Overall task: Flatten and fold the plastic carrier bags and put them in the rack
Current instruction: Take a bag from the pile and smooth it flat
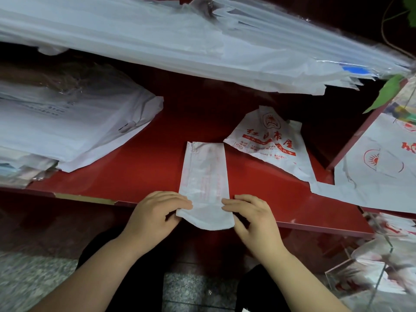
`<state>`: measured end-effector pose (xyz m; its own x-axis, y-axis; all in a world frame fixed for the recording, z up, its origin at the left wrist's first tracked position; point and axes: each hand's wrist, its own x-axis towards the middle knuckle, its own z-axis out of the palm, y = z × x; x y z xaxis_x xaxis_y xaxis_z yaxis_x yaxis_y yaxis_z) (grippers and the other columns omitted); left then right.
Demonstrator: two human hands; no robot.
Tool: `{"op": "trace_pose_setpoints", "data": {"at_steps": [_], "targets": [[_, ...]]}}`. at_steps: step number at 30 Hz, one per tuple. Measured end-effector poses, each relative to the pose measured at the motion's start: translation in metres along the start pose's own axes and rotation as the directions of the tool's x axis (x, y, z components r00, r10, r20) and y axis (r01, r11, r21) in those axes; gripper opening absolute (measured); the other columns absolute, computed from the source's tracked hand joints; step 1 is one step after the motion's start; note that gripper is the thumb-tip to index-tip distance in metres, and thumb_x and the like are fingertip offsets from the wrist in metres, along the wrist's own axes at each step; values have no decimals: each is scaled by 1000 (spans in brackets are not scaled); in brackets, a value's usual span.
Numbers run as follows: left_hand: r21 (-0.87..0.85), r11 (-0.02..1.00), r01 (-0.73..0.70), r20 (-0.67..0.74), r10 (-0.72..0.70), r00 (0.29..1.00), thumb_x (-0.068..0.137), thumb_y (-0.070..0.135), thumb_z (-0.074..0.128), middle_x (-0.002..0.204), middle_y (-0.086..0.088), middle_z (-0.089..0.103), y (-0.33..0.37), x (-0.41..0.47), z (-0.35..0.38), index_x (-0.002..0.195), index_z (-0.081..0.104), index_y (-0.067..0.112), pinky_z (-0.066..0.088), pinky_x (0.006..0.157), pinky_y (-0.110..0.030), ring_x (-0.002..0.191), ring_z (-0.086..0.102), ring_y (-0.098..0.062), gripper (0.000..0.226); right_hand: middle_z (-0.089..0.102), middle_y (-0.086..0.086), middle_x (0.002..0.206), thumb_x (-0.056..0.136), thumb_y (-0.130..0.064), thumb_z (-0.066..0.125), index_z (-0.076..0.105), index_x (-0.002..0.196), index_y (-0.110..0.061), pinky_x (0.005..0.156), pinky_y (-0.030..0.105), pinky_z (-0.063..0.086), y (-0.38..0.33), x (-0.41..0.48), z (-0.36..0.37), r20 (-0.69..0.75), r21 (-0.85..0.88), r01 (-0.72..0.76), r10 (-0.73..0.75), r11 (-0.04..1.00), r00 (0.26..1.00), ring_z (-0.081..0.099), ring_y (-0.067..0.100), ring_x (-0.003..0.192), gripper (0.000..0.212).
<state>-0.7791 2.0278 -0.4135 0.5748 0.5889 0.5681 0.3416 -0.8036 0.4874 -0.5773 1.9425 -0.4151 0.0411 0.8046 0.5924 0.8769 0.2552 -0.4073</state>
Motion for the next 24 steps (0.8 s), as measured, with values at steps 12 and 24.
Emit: {"op": "trace_pose_setpoints", "data": {"at_steps": [12,24], "targets": [[-38,904,427,-298,-418,858,68,51,52,56,21,49,17,18,16,72,70,13,23,69,-19,63,49,-10,42,53,-16,59,80,-15,64,68,83,-17,76,22,23,-18,21,3,-57,77,-460,464,885,884,45,1,71,5],[183,919,350,-141,-328,934,66,23,80,77,8,55,20,25,14,119,60,14,22,84,-29,84,50,-21,57,38,-17,57,74,-14,51,65,105,-15,75,11,21,-24,16,2,-41,-68,-405,403,912,914,40,12,74,34]]}}
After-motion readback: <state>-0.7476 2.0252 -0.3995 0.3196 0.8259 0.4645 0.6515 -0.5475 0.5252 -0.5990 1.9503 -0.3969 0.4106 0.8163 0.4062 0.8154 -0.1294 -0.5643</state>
